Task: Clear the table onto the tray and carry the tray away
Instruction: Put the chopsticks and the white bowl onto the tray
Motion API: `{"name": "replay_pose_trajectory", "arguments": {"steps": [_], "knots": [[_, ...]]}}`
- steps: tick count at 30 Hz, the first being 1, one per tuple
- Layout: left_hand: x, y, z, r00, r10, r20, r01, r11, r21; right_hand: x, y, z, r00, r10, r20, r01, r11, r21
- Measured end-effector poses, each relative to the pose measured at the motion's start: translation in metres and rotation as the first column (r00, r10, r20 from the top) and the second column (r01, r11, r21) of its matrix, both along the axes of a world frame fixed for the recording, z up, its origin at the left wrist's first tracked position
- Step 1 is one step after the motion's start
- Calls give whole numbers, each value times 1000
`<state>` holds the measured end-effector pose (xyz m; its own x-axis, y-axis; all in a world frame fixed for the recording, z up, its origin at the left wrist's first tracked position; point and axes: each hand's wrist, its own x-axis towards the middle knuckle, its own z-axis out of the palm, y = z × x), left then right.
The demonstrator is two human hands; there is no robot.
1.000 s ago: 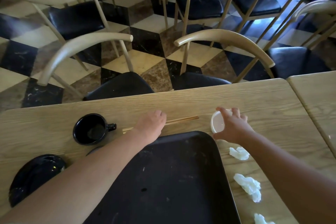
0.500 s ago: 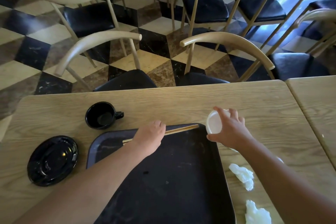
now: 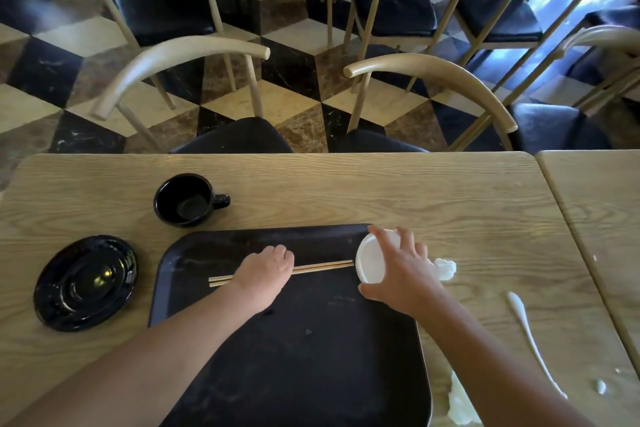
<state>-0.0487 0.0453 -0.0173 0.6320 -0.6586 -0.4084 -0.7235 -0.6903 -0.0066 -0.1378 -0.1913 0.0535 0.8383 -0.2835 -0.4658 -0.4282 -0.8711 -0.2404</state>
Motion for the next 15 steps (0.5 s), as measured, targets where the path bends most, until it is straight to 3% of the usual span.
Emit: {"name": "replay_pose_trajectory", "arguments": {"steps": [3,15], "knots": [[0,2,-2,999,-31,15,31,999,38,-7,7,-4,1000,10,-10,-10,1000,18],[7,12,-2,997,-11,83,15,999,-46,-29,20,-14,1000,-13,-25,13,1000,22]]}}
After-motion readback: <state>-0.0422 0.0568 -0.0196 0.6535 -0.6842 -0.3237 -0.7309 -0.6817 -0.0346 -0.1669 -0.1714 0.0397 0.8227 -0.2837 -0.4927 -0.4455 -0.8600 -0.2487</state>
